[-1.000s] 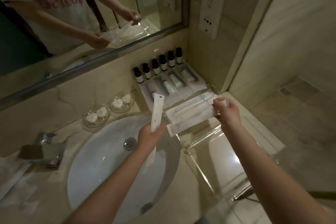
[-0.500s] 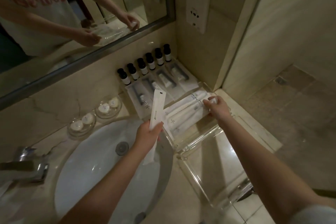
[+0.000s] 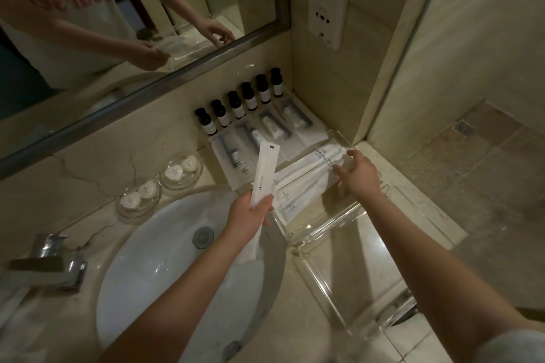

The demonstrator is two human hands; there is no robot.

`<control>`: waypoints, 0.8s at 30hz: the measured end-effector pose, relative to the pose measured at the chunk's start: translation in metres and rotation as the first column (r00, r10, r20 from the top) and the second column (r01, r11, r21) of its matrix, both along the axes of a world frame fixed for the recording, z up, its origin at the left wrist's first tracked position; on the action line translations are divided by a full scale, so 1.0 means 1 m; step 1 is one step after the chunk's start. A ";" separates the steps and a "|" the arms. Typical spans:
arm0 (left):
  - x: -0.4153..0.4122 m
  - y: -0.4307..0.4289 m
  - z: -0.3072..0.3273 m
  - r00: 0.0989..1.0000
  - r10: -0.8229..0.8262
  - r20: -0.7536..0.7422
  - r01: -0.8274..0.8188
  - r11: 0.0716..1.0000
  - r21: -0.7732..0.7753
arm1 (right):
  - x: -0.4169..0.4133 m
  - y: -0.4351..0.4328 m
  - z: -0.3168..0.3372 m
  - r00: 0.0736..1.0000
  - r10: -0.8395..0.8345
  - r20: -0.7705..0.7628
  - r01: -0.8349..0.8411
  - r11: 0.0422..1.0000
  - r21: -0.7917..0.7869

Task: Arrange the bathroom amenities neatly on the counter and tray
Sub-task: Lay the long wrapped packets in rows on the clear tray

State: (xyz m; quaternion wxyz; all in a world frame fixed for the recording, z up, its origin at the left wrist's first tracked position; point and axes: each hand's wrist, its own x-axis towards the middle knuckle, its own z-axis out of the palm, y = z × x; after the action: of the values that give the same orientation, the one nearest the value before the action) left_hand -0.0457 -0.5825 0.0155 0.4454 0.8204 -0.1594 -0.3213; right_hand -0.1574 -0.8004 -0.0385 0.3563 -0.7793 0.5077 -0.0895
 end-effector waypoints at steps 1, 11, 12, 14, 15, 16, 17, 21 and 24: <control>0.000 0.001 0.000 1.000 -0.001 0.001 0.001 1.000 0.005 | 0.001 -0.002 0.002 0.998 -0.042 0.042 0.040 0.999 0.030; -0.005 -0.003 -0.003 1.000 -0.026 -0.016 0.027 0.998 0.057 | -0.020 0.003 0.002 0.939 0.068 -0.338 -0.189 0.921 -0.340; -0.005 -0.004 -0.001 0.999 -0.034 -0.013 0.035 0.998 0.060 | -0.019 0.006 0.003 0.941 0.069 -0.332 -0.194 0.912 -0.361; -0.004 -0.008 0.003 0.999 -0.047 -0.014 0.047 0.998 0.052 | -0.014 0.014 0.014 0.983 0.074 -0.166 -0.130 0.925 -0.358; -0.003 -0.012 0.007 0.998 -0.057 -0.015 0.058 0.997 0.054 | -0.009 0.018 0.025 0.996 0.092 -0.007 -0.091 0.956 -0.279; -0.003 -0.015 0.012 0.997 -0.079 -0.018 0.080 0.995 0.062 | -0.004 0.022 0.039 0.980 0.107 0.166 -0.086 0.988 -0.128; -0.004 -0.019 0.017 0.992 -0.120 -0.030 0.122 0.990 0.066 | 0.001 0.027 0.054 0.945 0.116 0.306 -0.138 0.989 0.050; -0.011 -0.029 0.037 0.939 -0.329 -0.099 0.332 0.943 0.018 | 0.011 0.039 0.097 0.805 0.241 0.542 -0.448 0.847 0.288; -0.007 -0.027 0.038 0.948 -0.314 0.056 0.310 0.947 0.080 | 0.009 0.039 0.110 0.739 0.197 0.644 -0.468 0.838 0.280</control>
State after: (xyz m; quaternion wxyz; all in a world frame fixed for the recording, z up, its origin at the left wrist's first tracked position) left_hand -0.0529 -0.6098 0.0538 0.3543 0.8103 -0.2908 -0.3652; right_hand -0.1485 -0.7614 0.0716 0.6670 -0.6945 0.2260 -0.1477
